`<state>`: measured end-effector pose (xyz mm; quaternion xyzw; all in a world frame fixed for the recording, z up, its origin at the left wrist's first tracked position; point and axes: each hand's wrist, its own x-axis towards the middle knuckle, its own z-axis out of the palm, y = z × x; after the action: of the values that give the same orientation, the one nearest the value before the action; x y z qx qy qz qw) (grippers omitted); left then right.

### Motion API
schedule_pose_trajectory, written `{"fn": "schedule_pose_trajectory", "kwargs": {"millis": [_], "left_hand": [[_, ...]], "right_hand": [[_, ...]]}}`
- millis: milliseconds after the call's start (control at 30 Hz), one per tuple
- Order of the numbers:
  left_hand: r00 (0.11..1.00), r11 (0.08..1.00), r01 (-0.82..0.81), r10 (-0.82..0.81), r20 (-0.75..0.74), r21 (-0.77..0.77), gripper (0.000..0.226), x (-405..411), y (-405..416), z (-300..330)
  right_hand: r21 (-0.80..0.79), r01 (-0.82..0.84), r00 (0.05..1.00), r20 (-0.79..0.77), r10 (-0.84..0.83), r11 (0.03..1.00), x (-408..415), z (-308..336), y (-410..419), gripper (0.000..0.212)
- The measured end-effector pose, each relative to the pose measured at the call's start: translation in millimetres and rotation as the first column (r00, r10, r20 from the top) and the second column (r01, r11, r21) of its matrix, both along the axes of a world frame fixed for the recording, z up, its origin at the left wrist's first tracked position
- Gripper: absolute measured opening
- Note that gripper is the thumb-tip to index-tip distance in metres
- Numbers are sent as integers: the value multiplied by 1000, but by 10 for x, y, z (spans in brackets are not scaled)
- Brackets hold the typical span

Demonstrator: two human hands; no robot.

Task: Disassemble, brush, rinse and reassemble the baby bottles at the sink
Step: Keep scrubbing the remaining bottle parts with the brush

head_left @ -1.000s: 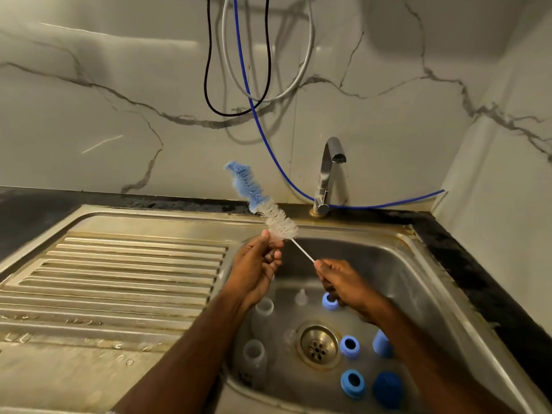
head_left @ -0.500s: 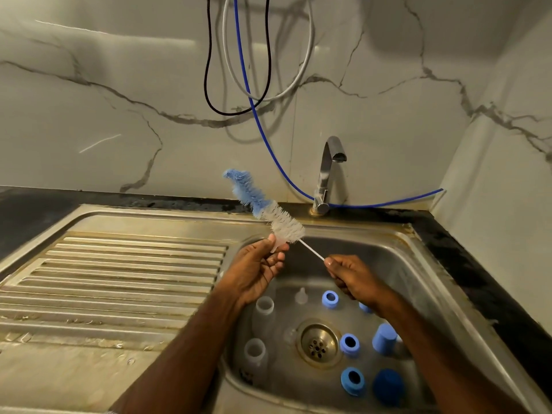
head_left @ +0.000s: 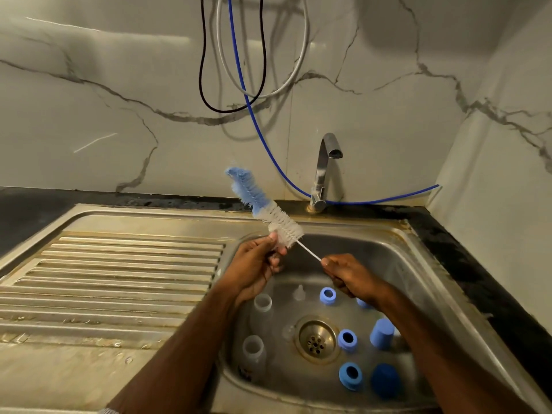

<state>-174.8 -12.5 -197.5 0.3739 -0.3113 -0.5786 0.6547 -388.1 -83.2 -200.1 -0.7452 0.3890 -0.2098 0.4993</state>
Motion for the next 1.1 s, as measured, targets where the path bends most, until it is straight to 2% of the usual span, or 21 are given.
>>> {"fn": "schedule_pose_trajectory", "kwargs": {"millis": [100,167,267,300,333,367,433,500,533,600,667,700,733,800,867,900,933,967,1000,1033,1100], "left_hand": [[995,997,-76,75,-62,-27,18,-95,-4,25],[954,962,-238,258,152,-137,17,-130,-16,-20],[640,851,-374,524,562,-368,16,-39,-67,-148],[593,844,-370,536,601,-388,16,0,-78,-165],[630,867,-353,499,595,-352,15,27,-81,-172],[744,913,-309,407,530,-267,18,38,-76,-156],[976,991,-127,131,174,-34,27,50,-58,-93],[989,993,53,-38,-143,104,25,63,-49,-40],[976,989,79,-51,-210,129,23,55,-54,-32],[979,994,29,-8,-203,103,21,10,-67,-24],[992,992,-125,125,6,-32,21,-24,-54,-42],[953,970,-209,230,197,-122,21,-9,-54,-73],[855,936,-276,342,390,-218,19,20,-62,-113],[614,860,-351,510,602,-371,20,71,-107,-196],[482,814,-373,579,657,-444,20,87,-128,-225],[503,829,-364,558,660,-424,18,91,-121,-214],[592,873,-336,487,642,-352,18,97,-108,-191],[739,930,-282,366,566,-235,24,100,-90,-159],[886,974,-206,228,403,-99,30,99,-60,-108],[974,993,-112,105,201,23,32,103,-30,-50],[993,988,39,-21,-119,149,28,96,0,47]], "right_hand": [[-4,-12,1000,25,13,1000,43,-23,28,40],[108,-13,998,64,7,994,113,-44,75,44],[241,-59,995,90,38,969,187,-73,126,48],[245,-57,996,80,38,968,202,-69,136,48],[219,-45,997,64,31,975,203,-64,134,46],[154,-24,999,39,18,988,190,-73,110,44],[-71,10,1000,-16,-11,997,131,-108,26,40],[-254,11,999,-48,-24,967,76,-151,-36,39],[-285,7,999,-48,-21,959,69,-169,-47,39],[-254,5,1000,-18,-10,967,93,-172,-21,39],[22,-38,997,64,36,999,135,-136,33,41],[211,-80,993,100,60,974,145,-103,64,42],[354,-115,988,136,70,928,148,-63,100,42],[438,-145,983,166,79,887,163,-46,148,42],[382,-85,989,142,33,920,206,-52,182,43],[262,-39,994,107,11,964,226,-76,176,43],[90,8,998,63,-13,996,237,-108,147,44],[-104,42,999,13,-41,994,227,-140,97,43],[-261,52,998,-28,-61,964,191,-168,37,43],[-363,46,996,-54,-71,931,145,-187,-17,43],[-442,23,996,-70,-60,897,72,-185,-66,41]]}}
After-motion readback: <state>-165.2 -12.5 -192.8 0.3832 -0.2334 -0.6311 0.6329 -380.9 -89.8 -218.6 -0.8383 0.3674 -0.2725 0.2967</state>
